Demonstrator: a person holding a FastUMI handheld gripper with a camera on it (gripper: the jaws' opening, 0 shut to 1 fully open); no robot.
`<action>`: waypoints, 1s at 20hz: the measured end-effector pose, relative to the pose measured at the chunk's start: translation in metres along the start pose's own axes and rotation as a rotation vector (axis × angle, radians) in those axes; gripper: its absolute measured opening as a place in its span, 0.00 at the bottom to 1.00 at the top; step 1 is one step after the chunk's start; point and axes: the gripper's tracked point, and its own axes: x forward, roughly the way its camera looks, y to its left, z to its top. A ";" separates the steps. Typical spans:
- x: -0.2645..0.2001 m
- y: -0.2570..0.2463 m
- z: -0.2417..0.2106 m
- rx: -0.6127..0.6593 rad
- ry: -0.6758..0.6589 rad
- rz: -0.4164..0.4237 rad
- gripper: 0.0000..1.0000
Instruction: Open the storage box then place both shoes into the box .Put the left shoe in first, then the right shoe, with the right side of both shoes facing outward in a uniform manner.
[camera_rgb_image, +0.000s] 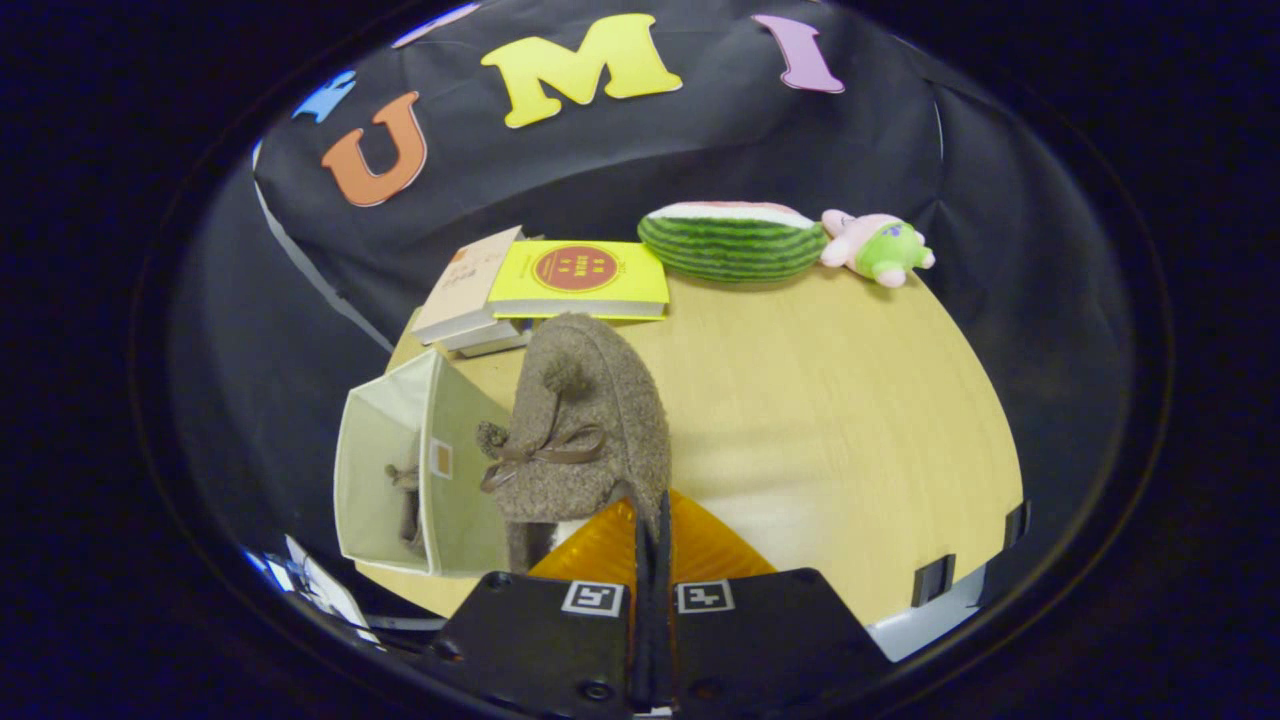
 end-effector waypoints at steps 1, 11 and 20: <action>-0.006 0.013 0.002 0.006 0.002 0.019 0.06; -0.024 0.159 0.014 -0.009 -0.025 0.199 0.06; 0.029 0.221 0.014 0.049 -0.136 0.208 0.06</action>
